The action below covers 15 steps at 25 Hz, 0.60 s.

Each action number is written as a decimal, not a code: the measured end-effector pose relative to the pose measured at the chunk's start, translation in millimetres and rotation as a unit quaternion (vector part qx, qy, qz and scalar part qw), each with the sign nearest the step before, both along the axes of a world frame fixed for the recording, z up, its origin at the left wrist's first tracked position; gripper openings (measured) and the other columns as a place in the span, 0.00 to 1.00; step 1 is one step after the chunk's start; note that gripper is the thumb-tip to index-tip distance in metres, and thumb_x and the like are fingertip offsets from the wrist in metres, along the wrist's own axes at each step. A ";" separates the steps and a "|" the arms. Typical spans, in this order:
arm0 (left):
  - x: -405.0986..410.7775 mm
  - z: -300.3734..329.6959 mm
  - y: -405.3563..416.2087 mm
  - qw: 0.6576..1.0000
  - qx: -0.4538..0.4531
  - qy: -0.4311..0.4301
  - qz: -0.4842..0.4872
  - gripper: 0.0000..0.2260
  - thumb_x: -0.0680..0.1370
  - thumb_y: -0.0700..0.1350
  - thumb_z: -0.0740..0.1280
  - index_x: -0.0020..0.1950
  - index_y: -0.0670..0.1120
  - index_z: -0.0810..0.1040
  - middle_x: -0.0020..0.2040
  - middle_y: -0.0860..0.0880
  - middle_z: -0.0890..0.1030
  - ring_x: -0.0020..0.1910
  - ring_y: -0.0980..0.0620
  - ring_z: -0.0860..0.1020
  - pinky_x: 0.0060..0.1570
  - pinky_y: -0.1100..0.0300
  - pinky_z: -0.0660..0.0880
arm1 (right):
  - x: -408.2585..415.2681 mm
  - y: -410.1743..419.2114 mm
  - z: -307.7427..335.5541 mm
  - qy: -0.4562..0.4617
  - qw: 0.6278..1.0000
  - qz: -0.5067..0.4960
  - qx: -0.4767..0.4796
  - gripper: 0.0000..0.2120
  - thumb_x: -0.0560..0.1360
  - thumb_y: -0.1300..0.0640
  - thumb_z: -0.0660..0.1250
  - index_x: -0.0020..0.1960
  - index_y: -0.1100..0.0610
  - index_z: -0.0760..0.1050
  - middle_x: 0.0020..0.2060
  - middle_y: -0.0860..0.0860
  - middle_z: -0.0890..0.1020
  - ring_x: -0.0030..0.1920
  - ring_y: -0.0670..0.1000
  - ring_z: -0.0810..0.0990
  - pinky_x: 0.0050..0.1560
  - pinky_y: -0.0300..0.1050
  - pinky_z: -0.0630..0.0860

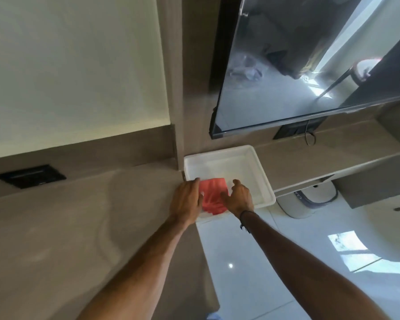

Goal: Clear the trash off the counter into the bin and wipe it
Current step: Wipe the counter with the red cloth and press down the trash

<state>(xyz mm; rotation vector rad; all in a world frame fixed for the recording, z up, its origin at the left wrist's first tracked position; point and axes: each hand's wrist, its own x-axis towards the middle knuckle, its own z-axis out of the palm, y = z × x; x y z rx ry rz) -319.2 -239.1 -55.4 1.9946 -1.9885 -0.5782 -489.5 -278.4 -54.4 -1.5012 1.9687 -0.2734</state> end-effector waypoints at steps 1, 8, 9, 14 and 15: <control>-9.5 -3.2 -17.3 0.999 0.005 -0.046 -0.019 0.26 0.83 0.47 0.63 0.79 0.42 0.63 0.72 0.42 0.77 0.71 0.43 0.74 0.75 0.50 0.67 | -0.4 -11.4 -8.5 0.001 1.000 0.009 0.029 0.30 0.75 0.47 0.68 0.71 0.62 0.68 0.64 0.60 0.79 0.63 0.62 0.79 0.61 0.53 0.76; -37.0 -22.4 -67.8 0.967 0.126 -0.194 -0.106 0.33 0.76 0.48 0.73 0.76 0.40 0.63 0.69 0.39 0.76 0.72 0.40 0.72 0.83 0.46 0.54 | 7.1 -46.1 -39.4 -0.055 0.988 0.012 0.143 0.32 0.66 0.42 0.77 0.63 0.59 0.77 0.57 0.55 0.84 0.57 0.57 0.82 0.58 0.50 0.80; -34.3 -20.3 -69.5 0.978 0.112 -0.147 -0.098 0.30 0.75 0.46 0.74 0.72 0.40 0.67 0.66 0.41 0.78 0.68 0.40 0.74 0.81 0.48 0.58 | 7.0 -49.6 -35.8 -0.085 0.983 -0.010 0.160 0.30 0.64 0.43 0.77 0.61 0.58 0.79 0.54 0.54 0.84 0.55 0.56 0.83 0.55 0.48 0.81; 3.6 11.7 -39.2 0.977 0.070 0.198 0.032 0.22 0.69 0.43 0.74 0.57 0.44 0.69 0.48 0.45 0.78 0.42 0.48 0.77 0.37 0.61 0.71 | 11.1 -43.0 0.1 -0.200 0.964 -0.022 0.172 0.17 0.61 0.41 0.68 0.42 0.52 0.82 0.41 0.51 0.87 0.43 0.53 0.88 0.32 0.43 0.83; 13.3 16.9 -27.9 0.970 0.063 0.228 0.051 0.21 0.69 0.43 0.75 0.57 0.44 0.69 0.47 0.44 0.78 0.41 0.48 0.76 0.36 0.62 0.73 | 18.6 -37.9 5.9 -0.213 0.960 -0.003 0.180 0.17 0.65 0.43 0.66 0.46 0.52 0.82 0.45 0.54 0.87 0.46 0.55 0.87 0.43 0.50 0.85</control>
